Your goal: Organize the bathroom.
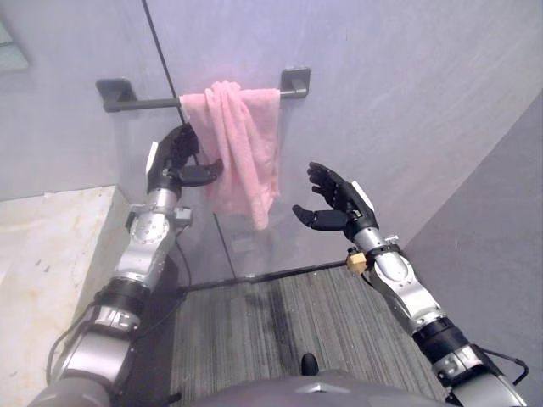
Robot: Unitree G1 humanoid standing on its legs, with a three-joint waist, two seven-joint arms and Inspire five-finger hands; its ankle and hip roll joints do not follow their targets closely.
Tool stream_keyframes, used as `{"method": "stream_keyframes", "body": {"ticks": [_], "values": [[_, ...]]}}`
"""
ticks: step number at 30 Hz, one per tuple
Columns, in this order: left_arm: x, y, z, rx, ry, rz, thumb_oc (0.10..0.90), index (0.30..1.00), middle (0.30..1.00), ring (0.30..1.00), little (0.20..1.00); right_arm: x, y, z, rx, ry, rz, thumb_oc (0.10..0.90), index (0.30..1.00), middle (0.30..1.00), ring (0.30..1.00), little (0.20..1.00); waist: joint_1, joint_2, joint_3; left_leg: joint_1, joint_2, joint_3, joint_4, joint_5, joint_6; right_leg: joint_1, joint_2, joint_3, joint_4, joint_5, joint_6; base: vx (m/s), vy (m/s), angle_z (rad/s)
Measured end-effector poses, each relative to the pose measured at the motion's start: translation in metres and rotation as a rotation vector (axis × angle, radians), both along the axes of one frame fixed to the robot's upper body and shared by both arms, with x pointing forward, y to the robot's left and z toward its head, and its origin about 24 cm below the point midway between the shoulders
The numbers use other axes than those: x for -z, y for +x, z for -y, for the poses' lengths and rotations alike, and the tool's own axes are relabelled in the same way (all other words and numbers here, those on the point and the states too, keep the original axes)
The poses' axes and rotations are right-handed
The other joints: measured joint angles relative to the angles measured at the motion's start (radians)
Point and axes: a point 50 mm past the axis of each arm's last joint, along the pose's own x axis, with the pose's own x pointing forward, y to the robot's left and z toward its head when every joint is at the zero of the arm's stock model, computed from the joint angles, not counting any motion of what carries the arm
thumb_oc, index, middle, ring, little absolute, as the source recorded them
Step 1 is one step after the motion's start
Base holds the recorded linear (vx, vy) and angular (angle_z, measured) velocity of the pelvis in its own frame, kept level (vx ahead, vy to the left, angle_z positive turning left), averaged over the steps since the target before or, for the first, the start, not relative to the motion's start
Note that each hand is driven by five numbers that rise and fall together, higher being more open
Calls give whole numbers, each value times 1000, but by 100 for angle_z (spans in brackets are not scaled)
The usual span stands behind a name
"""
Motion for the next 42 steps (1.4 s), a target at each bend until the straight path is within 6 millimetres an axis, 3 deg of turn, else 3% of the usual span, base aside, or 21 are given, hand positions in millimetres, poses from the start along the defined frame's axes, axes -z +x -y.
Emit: {"method": "stream_keyframes", "body": {"ticks": [13,14,15,16,17,18,30,37,42], "values": [[-5,-2,8,61,4,2,800,900,900,900,900,3,-1,1,4,-6,-21,800,900,900,900,900,14,1,0,2,2,-1,0,0,-1,2,2,-1,0,-1,-1,0,0,0],[-5,-2,8,65,5,0,717,775,775,775,775,3,-1,0,4,-6,-22,800,900,900,900,900,14,1,0,2,2,-1,0,0,-1,3,2,-1,0,-1,-1,0,0,0],[-5,-2,7,66,6,-1,585,578,578,578,578,3,-1,1,5,-5,-22,800,900,900,900,900,13,1,0,2,2,-1,0,0,-1,3,2,-1,0,-1,-1,0,0,0],[-5,-1,7,64,7,-3,483,425,425,425,425,3,-1,0,5,-5,-22,800,900,900,900,900,13,1,0,2,2,-1,0,0,-1,3,2,-1,0,-1,-1,0,0,0],[-5,0,6,61,9,-4,416,324,324,324,324,4,-1,0,5,-4,-23,800,900,900,900,900,13,1,0,2,2,0,0,0,-1,2,2,0,0,-1,-1,0,0,0],[-5,2,5,54,14,-8,400,300,300,300,300,4,-1,0,6,-4,-24,800,900,900,900,900,12,1,0,2,2,0,0,0,-1,2,2,0,0,-1,-1,0,0,0],[-6,10,-7,-75,13,-17,400,300,300,300,300,5,-2,0,15,-5,-27,800,900,900,900,900,-12,2,0,2,5,13,0,-1,-1,-2,6,10,0,0,-1,-3,-3,-2],[-10,7,-9,-130,33,25,400,300,300,300,300,3,0,4,64,1,-16,800,900,900,900,900,4,2,0,2,8,8,0,-1,-2,-1,9,5,0,-3,-4,-4,-3,1],[-15,-7,-15,-174,10,93,400,300,300,300,300,0,2,10,109,8,0,800,900,900,900,900,22,4,1,2,10,-15,0,-1,-2,11,8,-18,0,-6,-9,-13,-10,12]]}}
